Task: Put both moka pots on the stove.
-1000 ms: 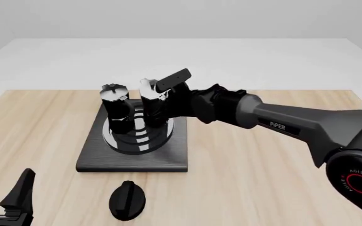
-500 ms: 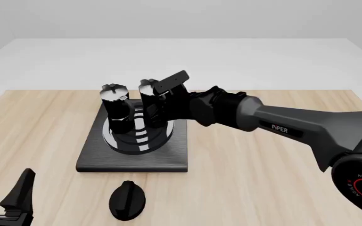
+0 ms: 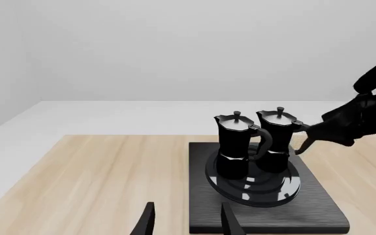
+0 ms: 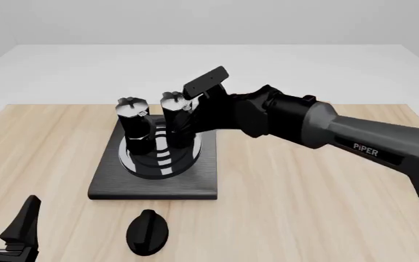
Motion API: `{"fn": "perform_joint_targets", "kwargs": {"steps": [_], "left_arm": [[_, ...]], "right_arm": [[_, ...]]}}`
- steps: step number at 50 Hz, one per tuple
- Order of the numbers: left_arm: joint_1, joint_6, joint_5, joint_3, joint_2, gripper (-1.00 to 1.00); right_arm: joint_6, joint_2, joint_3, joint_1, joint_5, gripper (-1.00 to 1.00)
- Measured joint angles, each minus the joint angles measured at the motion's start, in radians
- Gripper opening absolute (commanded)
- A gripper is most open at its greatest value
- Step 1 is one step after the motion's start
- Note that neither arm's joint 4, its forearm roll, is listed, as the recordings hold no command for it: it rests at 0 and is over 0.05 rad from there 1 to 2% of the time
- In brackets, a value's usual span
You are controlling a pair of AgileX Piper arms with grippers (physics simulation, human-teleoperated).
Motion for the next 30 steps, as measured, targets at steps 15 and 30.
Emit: {"fn": "perform_joint_targets", "kwargs": {"steps": [15, 30], "left_arm": [[0.000, 0.000, 0.000, 0.000, 0.000, 1.00], [0.000, 0.000, 0.000, 0.000, 0.000, 1.00]], "right_arm": [[-0.016, -0.171, 0.042, -0.008, 0.066, 1.00], [0.002, -0.370, 0.148, -0.032, 0.087, 1.00]]}}
